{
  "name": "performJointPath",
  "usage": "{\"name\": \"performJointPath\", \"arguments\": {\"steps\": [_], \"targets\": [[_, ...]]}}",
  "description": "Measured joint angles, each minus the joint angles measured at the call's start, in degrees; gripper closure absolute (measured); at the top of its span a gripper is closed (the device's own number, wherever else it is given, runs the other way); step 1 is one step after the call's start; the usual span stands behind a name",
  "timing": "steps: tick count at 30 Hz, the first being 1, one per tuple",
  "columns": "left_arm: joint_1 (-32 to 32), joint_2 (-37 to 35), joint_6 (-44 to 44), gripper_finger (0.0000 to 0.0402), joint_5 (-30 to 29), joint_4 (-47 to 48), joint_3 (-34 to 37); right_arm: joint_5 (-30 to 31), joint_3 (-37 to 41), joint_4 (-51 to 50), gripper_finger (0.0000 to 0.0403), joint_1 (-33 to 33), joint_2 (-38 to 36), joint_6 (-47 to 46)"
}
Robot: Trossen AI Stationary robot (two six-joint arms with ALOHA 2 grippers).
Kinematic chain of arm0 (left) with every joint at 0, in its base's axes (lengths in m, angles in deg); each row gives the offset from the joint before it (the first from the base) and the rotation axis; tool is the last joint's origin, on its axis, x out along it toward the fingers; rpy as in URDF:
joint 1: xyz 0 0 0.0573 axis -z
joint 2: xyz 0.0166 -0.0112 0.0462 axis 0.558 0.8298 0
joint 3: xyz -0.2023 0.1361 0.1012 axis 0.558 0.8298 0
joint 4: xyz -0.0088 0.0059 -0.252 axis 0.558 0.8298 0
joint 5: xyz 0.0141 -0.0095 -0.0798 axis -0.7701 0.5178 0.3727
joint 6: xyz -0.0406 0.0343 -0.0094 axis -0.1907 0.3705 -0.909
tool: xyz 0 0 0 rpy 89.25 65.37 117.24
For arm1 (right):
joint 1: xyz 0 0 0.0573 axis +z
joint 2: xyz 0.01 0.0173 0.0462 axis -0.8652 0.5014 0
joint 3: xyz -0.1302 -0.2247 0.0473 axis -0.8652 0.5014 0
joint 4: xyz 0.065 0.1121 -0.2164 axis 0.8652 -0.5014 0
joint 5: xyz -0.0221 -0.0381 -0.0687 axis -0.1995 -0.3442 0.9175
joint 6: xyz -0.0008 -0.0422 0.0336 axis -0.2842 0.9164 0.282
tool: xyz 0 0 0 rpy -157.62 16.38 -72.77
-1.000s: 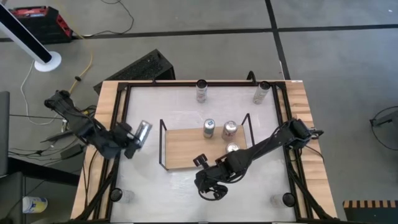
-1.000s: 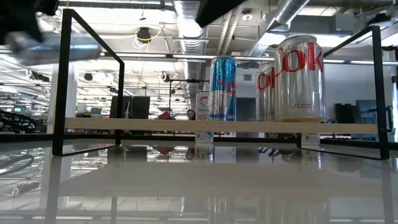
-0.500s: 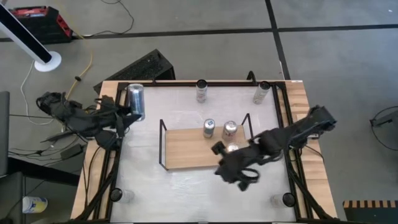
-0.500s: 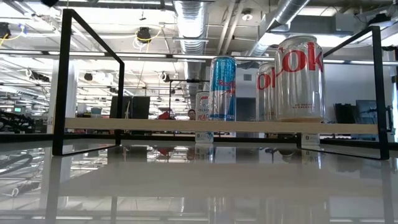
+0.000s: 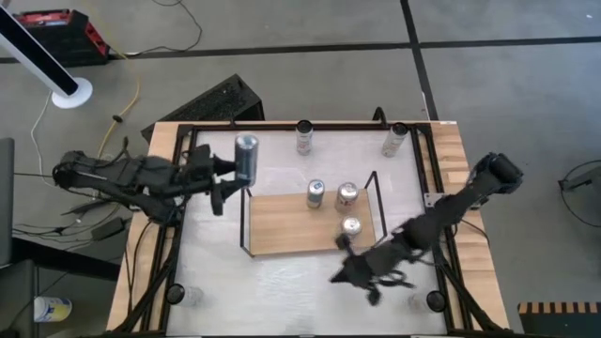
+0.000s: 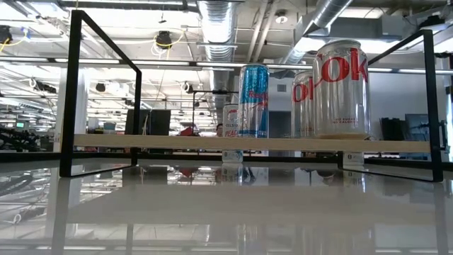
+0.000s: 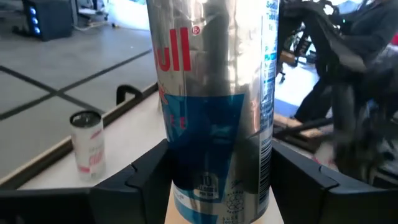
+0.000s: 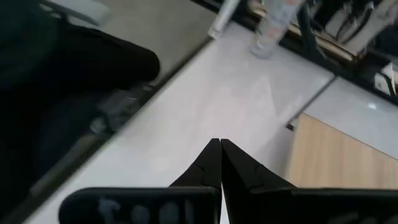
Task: Place canned beverage on shelf
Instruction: Put the blue soda can on the shelf aligned with the other blue soda can
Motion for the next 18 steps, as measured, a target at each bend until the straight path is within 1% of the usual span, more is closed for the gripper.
{"name": "performJointPath", "arguments": {"steps": [4, 8, 11, 14, 18], "targets": [[-6.98, 0.30, 1.49, 0.0196, 8.49, -3.31, -0.01, -4.81, -5.16, -2.47, 0.0378, -4.15, 6.86, 3.92], [-13.35, 0.06, 2.11, 0.0196, 16.41, -2.92, -0.01, -6.15, -10.78, -3.77, 0.0378, -7.49, 12.02, 5.00], [-16.48, 0.62, 2.29, 0.0196, 21.28, -1.66, -0.01, -6.13, -14.94, -5.16, 0.0378, -9.77, 16.24, 6.23], [-18.07, 1.12, 2.44, 0.0196, 24.12, -1.29, -0.01, -6.13, -20.60, -6.33, 0.0378, -11.96, 20.80, 6.29], [-18.29, 1.16, 3.09, 0.0196, 26.09, -1.77, -0.01, -6.15, -28.94, -13.00, 0.0378, -13.74, 28.82, 5.60]]}}
